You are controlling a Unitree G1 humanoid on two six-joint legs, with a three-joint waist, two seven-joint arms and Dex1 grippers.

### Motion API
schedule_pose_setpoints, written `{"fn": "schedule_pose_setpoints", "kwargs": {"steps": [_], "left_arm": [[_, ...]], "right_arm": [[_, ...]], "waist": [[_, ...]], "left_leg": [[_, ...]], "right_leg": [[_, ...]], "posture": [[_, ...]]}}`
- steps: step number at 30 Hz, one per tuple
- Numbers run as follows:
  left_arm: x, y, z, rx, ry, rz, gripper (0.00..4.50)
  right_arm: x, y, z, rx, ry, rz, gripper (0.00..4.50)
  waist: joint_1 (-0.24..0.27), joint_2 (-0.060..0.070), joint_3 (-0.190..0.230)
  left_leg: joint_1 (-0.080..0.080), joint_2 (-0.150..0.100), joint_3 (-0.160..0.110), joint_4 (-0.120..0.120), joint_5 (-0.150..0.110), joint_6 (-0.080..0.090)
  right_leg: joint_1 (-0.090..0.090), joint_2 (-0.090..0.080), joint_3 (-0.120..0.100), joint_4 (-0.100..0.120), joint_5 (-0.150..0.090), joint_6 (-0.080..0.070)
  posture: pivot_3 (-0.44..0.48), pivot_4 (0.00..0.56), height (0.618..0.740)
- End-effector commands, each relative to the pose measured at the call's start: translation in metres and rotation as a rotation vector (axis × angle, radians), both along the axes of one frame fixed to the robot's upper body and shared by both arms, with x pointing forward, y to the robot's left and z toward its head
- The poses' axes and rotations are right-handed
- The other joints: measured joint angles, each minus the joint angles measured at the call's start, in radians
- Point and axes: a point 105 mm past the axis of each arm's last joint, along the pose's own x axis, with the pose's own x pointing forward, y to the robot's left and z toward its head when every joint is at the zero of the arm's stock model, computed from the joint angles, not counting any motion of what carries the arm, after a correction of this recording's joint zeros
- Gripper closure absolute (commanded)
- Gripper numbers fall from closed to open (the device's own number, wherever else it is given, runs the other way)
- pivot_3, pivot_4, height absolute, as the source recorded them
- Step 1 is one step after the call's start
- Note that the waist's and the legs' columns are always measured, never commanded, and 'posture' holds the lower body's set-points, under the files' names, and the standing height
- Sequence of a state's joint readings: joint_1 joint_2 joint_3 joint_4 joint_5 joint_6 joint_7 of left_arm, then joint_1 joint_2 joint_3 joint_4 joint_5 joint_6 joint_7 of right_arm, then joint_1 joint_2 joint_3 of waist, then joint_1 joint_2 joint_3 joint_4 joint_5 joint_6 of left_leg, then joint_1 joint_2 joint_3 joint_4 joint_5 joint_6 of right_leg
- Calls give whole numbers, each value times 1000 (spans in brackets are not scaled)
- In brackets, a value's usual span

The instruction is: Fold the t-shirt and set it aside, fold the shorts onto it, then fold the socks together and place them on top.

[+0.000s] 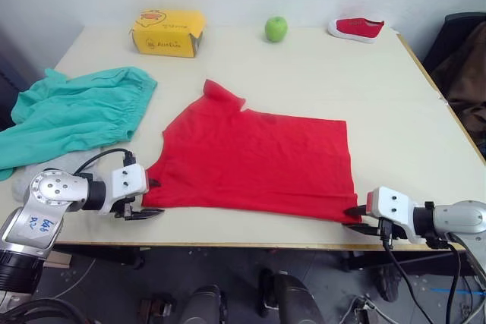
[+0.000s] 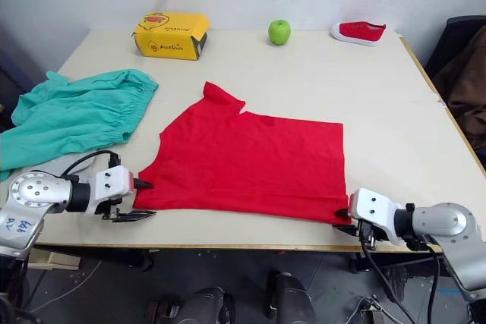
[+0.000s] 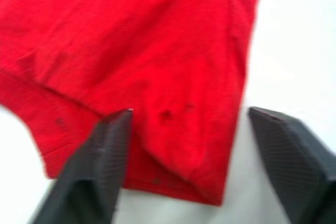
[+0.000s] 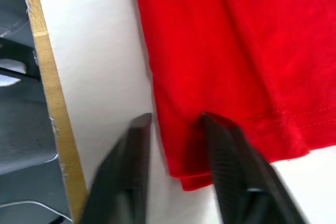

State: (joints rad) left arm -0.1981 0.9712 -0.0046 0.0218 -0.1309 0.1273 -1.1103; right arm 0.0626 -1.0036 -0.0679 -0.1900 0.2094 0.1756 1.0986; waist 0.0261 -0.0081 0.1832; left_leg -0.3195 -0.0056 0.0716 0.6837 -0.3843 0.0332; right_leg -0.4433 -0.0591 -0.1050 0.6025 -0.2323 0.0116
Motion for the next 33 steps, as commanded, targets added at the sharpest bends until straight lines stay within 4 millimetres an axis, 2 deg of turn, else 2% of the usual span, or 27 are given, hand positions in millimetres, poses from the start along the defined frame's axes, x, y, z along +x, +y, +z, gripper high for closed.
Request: {"fn": "schedule_pose_setpoints", "kwargs": {"steps": [1, 2, 8, 13, 18, 24, 28, 33], "left_arm": [[-2, 2, -11, 11, 29, 10, 2214], [-3, 2, -11, 11, 29, 9, 2566], [-13, 1, -9, -2, 60, -13, 4481], [-36, 0, -5, -25, 130, -30, 4481], [-47, 3, -8, -11, 146, -1, 4481], [-54, 1, -10, -18, 157, 8, 4481], [-61, -1, -8, -26, 168, 3, 4481], [-76, -3, -11, -30, 225, -11, 4481]], "right_arm": [[1, -9, -11, -36, 14, -48, 4278], [1, -9, -11, -36, 14, -47, 4500], [0, -15, -11, -55, -3, -2, 4500], [-11, -24, -5, -89, -3, 108, 4500], [-21, -30, -6, -91, 30, 146, 4500], [-27, -27, -3, -70, 47, 164, 4500], [-33, -19, 6, -58, 53, 186, 4500], [-34, -16, 12, -65, 53, 180, 4500]], "waist": [[2, 0, -1], [3, 0, -1], [2, 0, -1], [-1, 0, -1], [1, 0, -1], [1, 0, -1], [1, 1, -1], [-2, 3, 1]], "left_leg": [[0, 0, 0, 0, 0, 0], [0, 0, 0, 0, 0, 0], [0, 0, 0, 0, 1, 0], [-1, 0, 0, 0, 1, -3], [-1, 0, 0, -1, 0, -4], [-2, 0, 0, -1, -2, -3], [-1, 0, 0, -1, -3, -1], [-1, 1, 0, -1, -4, 2]], "right_leg": [[0, 0, 0, 0, 0, 0], [1, 0, 0, 0, 0, 0], [1, -1, 0, 0, 0, 0], [-1, -1, -1, 0, -1, 0], [-1, -1, -1, -2, -4, 3], [-1, -1, -1, -2, -4, 3], [-1, -1, -1, -2, -4, 3], [-1, 0, -1, -1, -5, 2]], "posture": [[0, 150, 740], [0, 150, 740], [0, 150, 740], [0, 150, 740], [0, 150, 740], [0, 150, 740], [0, 150, 740], [0, 150, 740]]}}
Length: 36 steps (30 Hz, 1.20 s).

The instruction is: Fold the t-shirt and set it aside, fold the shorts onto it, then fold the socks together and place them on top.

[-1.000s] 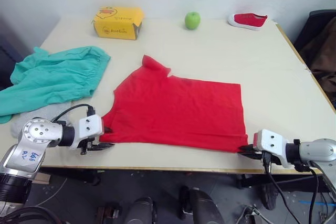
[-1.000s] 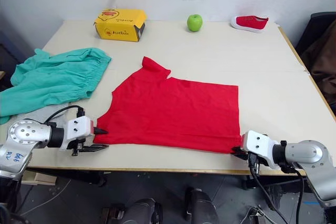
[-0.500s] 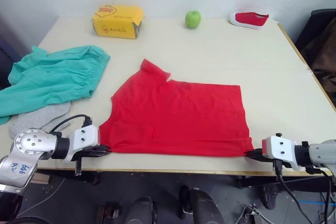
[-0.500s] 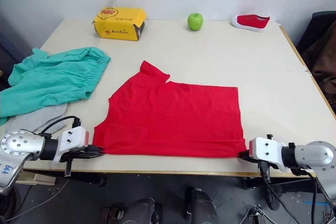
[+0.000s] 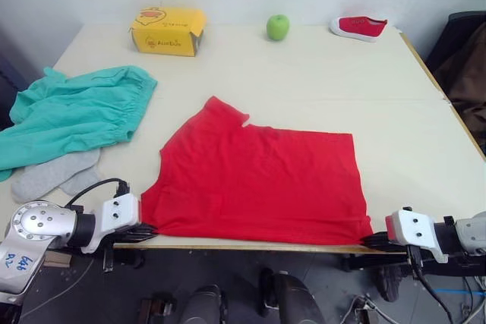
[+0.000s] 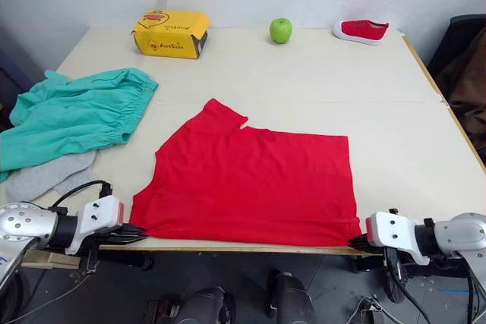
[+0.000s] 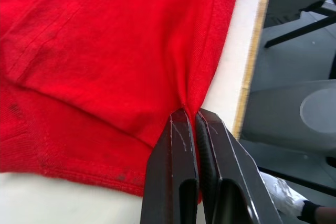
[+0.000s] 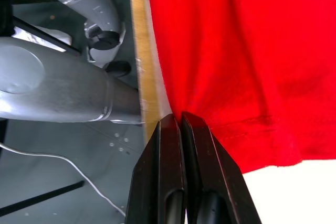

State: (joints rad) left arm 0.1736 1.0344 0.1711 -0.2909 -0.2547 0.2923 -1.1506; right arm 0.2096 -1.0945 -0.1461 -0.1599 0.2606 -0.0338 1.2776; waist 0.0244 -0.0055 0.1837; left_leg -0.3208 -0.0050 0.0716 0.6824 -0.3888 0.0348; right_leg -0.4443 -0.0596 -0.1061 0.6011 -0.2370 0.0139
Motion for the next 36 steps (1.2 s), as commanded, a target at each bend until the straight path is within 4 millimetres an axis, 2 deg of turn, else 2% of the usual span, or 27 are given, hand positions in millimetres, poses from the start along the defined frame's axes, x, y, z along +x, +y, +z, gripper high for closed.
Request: {"fn": "schedule_pose_setpoints", "kwargs": {"steps": [1, 10, 11, 13, 20, 24, 26, 28, 30, 32, 36], "left_arm": [[-11, -2, -1, 14, 34, -24, 4481], [-8, -6, -6, -4, 16, 4, 4481], [-6, -6, -5, -11, 13, 12, 4497], [-5, -6, -4, -29, 21, 27, 3964], [-2, 0, 6, -58, 37, 19, 1871], [-2, 0, 23, -158, 90, 38, 604], [-1, -1, 36, -220, 115, 51, 17], [10, 0, 55, -315, 109, 94, 17], [32, 4, 70, -404, 56, 162, 17], [56, 7, 79, -459, 4, 232, 17], [109, 10, 87, -511, -90, 379, 17]], "right_arm": [[4, -3, 13, -24, -38, -4, 4500], [10, 0, 18, -31, -44, -32, 4500], [9, 2, 20, -24, -30, -29, 4296], [5, 5, 22, -11, -3, -22, 3818], [-7, 18, 40, 65, 88, 9, 1415], [-6, 18, 59, 125, 144, -22, 12], [-1, 21, 74, 200, 181, -61, 0], [10, 26, 91, 304, 205, -114, 0], [31, 30, 103, 411, 189, -194, 0], [52, 34, 108, 472, 166, -256, 0], [101, 35, 102, 531, 104, -425, 0]], "waist": [[0, 1, 1], [2, 4, 2], [2, 4, 3], [4, 4, 3], [4, 5, 3], [3, 5, 4], [-1, 6, 5], [-1, 6, 6], [-1, 6, 8], [0, 5, 8], [1, 4, 9]], "left_leg": [[0, 0, 0, 0, 0, 0], [0, 0, 0, 0, 0, 0], [0, 0, 0, 0, 0, 0], [0, 0, 0, 0, 0, 0], [0, 0, 0, 0, 0, 0], [0, 0, 0, 0, 1, 0], [0, 0, 0, 0, 1, 0], [0, 0, 0, 0, 1, 0], [0, 0, -1, 0, 1, -1], [1, 0, -1, 0, 2, -2], [0, 0, -1, 0, 7, -9]], "right_leg": [[0, 0, 0, 0, 0, 0], [0, 0, 0, 0, 0, 0], [0, 0, 0, 0, 0, 0], [0, 0, 0, 0, 0, 0], [0, 0, 0, 1, 0, 0], [0, 0, 0, 1, 0, 0], [-1, 0, 0, 1, 0, 0], [-1, 0, 0, 1, 0, 0], [-1, 0, 0, 2, 0, 0], [-1, 0, -1, 2, 0, -1], [-1, 0, -1, 4, 1, -2]], "posture": [[0, 150, 740], [0, 150, 740], [0, 150, 740], [0, 150, 740], [0, 150, 740], [0, 150, 740], [0, 150, 740], [0, 150, 740], [0, 150, 740], [0, 150, 740], [0, 150, 740]]}}
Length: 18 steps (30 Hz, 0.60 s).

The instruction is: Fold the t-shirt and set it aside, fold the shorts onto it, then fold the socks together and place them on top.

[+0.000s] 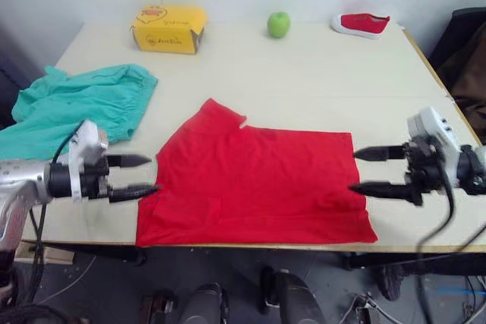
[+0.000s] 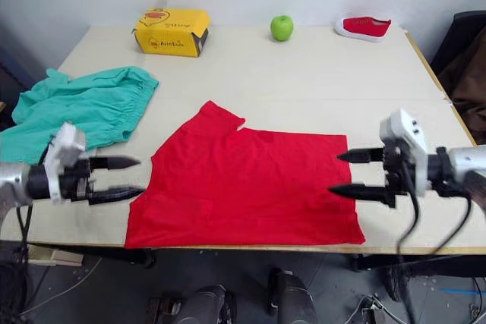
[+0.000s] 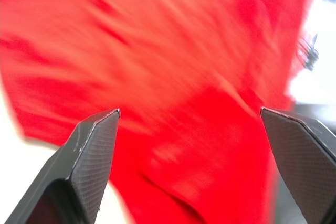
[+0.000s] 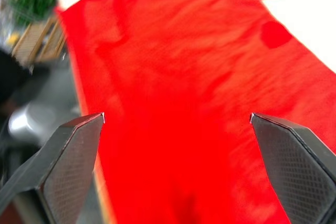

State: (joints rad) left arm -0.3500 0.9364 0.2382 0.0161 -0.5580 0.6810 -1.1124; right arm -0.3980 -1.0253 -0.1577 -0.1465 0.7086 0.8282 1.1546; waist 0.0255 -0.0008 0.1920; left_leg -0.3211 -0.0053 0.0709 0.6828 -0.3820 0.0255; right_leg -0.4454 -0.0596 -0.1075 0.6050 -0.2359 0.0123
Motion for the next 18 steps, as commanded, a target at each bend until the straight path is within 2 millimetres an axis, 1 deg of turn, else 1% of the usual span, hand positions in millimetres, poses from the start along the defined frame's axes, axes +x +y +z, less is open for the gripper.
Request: {"fn": "schedule_pose_setpoints", "kwargs": {"steps": [1, 2, 4, 5, 7, 12, 14, 18], "left_arm": [[36, 7, -2, -1, -8, 142, 17], [49, 8, -2, -1, -13, 183, 17], [67, 9, -3, 15, -25, 228, 17], [76, 9, -4, 29, -29, 242, 17], [86, 7, -7, 43, -32, 250, 17], [105, 6, -13, 70, -34, 274, 17], [114, 1, -18, 75, -34, 287, 17], [124, -9, -23, 84, -37, 283, 17]], "right_arm": [[33, -6, -9, 5, 10, -164, 0], [45, -8, -11, 9, 4, -220, 0], [65, -13, -14, 15, -6, -311, 0], [75, -16, -16, 15, -11, -359, 0], [87, -19, -19, 3, -22, -415, 0], [105, -26, -32, -61, -51, -486, 0], [111, -31, -36, -87, -57, -522, 0], [118, -40, -39, -121, -62, -574, 0]], "waist": [[0, -1, 0], [-1, -1, 0], [-3, -1, 0], [-3, -2, 0], [-5, -2, 0], [-11, -2, 0], [-12, -2, 0], [-13, -2, 0]], "left_leg": [[-2, 0, 0, 1, 0, 0], [-3, 0, 0, 1, 1, 0], [-7, -1, 1, 2, 2, -1], [-13, -1, 1, 4, 3, -1], [-23, -1, 2, 10, 3, -1], [-27, -1, 2, 15, 3, -1], [-27, -1, 2, 18, 4, 0], [-27, -1, 4, 20, 7, 0]], "right_leg": [[-2, 0, 0, 0, 0, 1], [-2, 0, -1, 0, 1, 1], [-6, 0, -1, 4, 1, 2], [-10, 0, -1, 5, 1, 2], [-20, 0, -2, 9, 1, 2], [-21, 1, -4, 10, 2, 3], [-21, 0, -3, 12, 2, 3], [-20, -1, -2, 14, 6, 1]], "posture": [[0, 150, 740], [0, 150, 740], [0, 150, 740], [0, 150, 740], [0, 150, 740], [0, 150, 740], [0, 150, 740], [0, 150, 740]]}}
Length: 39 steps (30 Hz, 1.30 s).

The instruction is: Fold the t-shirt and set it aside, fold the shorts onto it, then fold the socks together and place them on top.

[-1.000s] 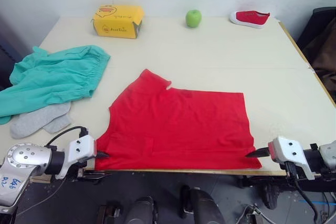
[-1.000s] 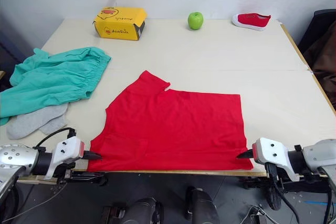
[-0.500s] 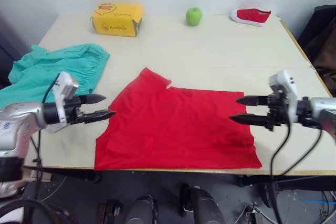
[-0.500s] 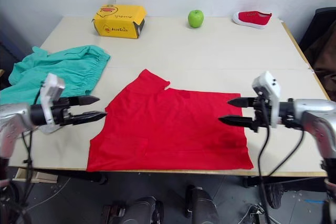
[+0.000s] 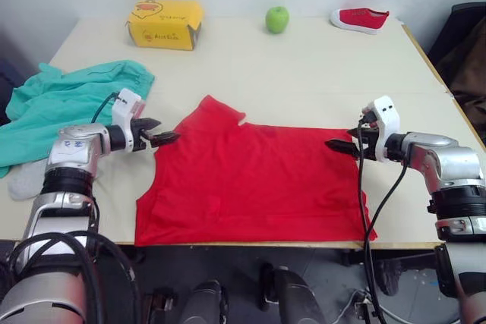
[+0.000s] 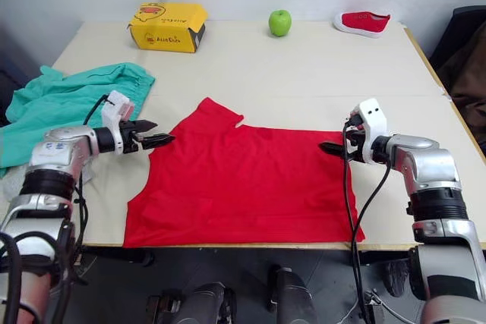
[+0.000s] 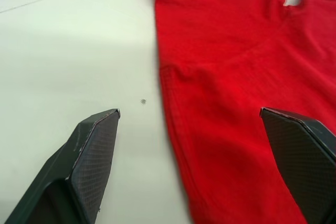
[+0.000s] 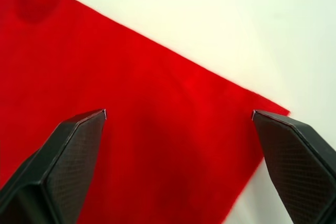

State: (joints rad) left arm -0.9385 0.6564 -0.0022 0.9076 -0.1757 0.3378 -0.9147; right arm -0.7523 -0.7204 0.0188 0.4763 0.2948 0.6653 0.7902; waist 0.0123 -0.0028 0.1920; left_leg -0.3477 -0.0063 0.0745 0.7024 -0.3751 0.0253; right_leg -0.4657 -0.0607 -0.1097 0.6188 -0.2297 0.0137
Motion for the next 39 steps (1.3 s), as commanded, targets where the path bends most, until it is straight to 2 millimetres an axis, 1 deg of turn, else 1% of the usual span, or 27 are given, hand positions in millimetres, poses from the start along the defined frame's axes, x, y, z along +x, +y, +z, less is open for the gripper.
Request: {"fn": "schedule_pose_setpoints", "kwargs": {"steps": [1, 5, 7, 11, 13, 16, 17, 21, 25, 28, 29, 31, 34, 36, 39], "left_arm": [[9, -3, 8, 21, -42, 8, 17], [18, -12, 5, 20, -46, 23, 17], [20, -16, 2, 29, -43, 28, 17], [25, -18, -5, 37, -32, 67, 17], [25, -17, -7, 41, -28, 80, 17], [25, -15, -9, 53, -26, 84, 591], [25, -15, -10, 51, -24, 85, 981], [24, -10, -13, 61, -15, 100, 2079], [23, -9, -16, 67, -8, 107, 2079], [22, -8, -18, 68, -2, 101, 2114], [22, -8, -18, 67, 0, 100, 2467], [21, -7, -20, 69, 6, 103, 2935], [20, -5, -23, 74, 13, 110, 3888], [19, -4, -24, 73, 15, 111, 4500], [19, -3, -23, 64, 14, 109, 4500]], "right_arm": [[7, -10, 12, -38, -50, -44, 0], [10, -19, 7, -63, -39, -80, 0], [11, -19, 7, -43, -34, -94, 0], [18, -12, 6, 39, -11, -127, 0], [21, -5, 5, 98, 7, -135, 0], [23, 5, 3, 108, 12, -125, 0], [23, 8, 2, 107, 12, -124, 0], [26, 22, -3, 113, 20, -119, 0], [29, 27, -5, 106, 15, -131, 0], [30, 29, -6, 107, 13, -132, 537], [30, 30, -6, 106, 12, -130, 919], [30, 31, -6, 98, 8, -123, 1535], [29, 32, -6, 92, 0, -114, 2547], [29, 33, -5, 86, -9, -105, 3314], [27, 33, -2, 73, -37, -83, 4379]], "waist": [[0, 0, 0], [-6, 0, 0], [-11, 0, 0], [-17, 0, 0], [-18, 0, 0], [-18, 0, 0], [-18, 0, 0], [-21, -1, -1], [-24, -2, -1], [-25, -2, -1], [-26, -2, -1], [-27, -2, -1], [-30, -2, -1], [-34, -2, -1], [-38, -2, -1]], "left_leg": [[1, 0, 0, 0, 0, 0], [2, 0, 0, -1, 1, -1], [2, 0, 1, -1, 1, -1], [3, 0, 2, -1, 1, -1], [4, 0, 3, -2, 1, -1], [6, 0, 3, -2, 1, -2], [6, 0, 4, -2, 1, -2], [7, 0, 4, -3, 1, -2], [8, 0, 4, -3, 1, -2], [8, 0, 4, -3, 1, -2], [8, 0, 4, -3, 1, -2], [8, 0, 4, -3, 1, -2], [8, 0, 4, -3, 1, -2], [8, 0, 4, -3, 1, -2], [8, 0, 4, -4, 1, -2]], "right_leg": [[0, 0, 0, 1, 0, 0], [0, 0, 0, 2, 0, 0], [0, 0, 1, 1, 0, 0], [0, 0, 1, 2, 0, 0], [0, 0, 2, 3, 0, -1], [1, 0, 3, 4, 0, -1], [1, 0, 4, 4, 0, -1], [1, 0, 4, 4, 0, -1], [2, 0, 4, 5, 0, -1], [2, 0, 5, 5, 0, -1], [2, 0, 5, 5, 0, -1], [2, 0, 5, 5, 0, -1], [2, 0, 5, 5, 0, -1], [2, 0, 5, 5, 0, -1], [2, 0, 5, 5, 0, -1]], "posture": [[0, 150, 740], [0, 150, 740], [0, 150, 740], [0, 150, 740], [0, 150, 740], [0, 150, 740], [0, 150, 740], [0, 150, 740], [0, 150, 740], [0, 150, 740], [0, 150, 740], [0, 150, 740], [0, 150, 740], [0, 150, 740], [0, 150, 740]]}}
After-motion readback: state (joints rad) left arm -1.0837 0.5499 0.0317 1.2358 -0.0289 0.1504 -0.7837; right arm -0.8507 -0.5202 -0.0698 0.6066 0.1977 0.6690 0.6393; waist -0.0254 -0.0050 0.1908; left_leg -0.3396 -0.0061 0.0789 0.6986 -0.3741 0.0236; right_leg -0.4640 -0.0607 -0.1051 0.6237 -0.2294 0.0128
